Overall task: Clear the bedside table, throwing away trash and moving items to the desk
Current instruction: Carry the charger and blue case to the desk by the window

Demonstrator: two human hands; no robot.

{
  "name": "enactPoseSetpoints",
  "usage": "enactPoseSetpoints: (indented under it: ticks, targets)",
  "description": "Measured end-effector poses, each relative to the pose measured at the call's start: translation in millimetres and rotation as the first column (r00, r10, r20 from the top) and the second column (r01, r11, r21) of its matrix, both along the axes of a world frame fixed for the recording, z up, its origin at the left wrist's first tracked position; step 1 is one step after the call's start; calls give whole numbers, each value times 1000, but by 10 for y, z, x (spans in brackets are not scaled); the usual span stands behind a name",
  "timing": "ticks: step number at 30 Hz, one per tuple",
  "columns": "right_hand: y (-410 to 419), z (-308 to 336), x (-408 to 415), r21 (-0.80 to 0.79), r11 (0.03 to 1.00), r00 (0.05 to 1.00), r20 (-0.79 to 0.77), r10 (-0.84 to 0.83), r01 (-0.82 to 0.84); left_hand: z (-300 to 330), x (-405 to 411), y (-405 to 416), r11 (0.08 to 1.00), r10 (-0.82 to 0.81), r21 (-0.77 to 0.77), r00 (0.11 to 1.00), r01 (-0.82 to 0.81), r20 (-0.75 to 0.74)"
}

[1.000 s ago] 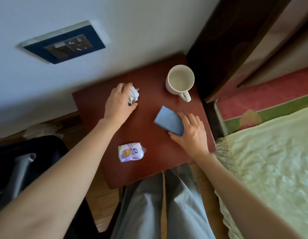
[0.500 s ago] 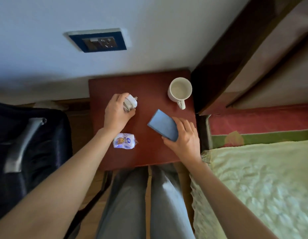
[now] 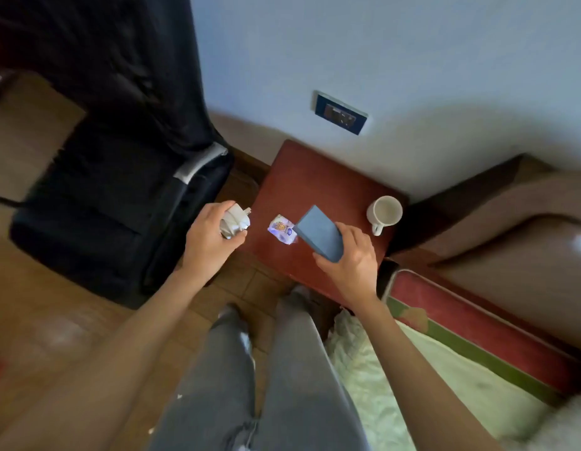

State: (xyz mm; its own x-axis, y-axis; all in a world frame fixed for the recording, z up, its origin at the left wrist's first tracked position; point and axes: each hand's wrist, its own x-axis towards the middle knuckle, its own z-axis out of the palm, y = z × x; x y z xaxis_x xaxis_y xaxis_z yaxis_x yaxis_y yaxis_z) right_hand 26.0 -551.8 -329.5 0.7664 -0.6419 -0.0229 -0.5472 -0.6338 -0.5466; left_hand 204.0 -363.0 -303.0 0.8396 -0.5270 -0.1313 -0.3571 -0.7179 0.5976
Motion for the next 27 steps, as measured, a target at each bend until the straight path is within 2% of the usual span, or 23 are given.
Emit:
enactPoseSetpoints:
  ticks: [6,14,19,27]
  targets:
    - [630,383,340,-57,956,957,11,288,-287,418,-181,942,963,269,-31,963,-268,28]
    - [1998,709,772,-95,795,797,26,603,-599,843,-422,2384,868,490,-154,866,-473,98]
    - [3165,927,789,-151,694,696,49,716,-704,1049,-796,3583,811,573,-218,811,-542,117]
    - [4894,1226,668,-231,527,529,56,847,-818,1264,-1560,5293,731,681,-224,707,-645,188]
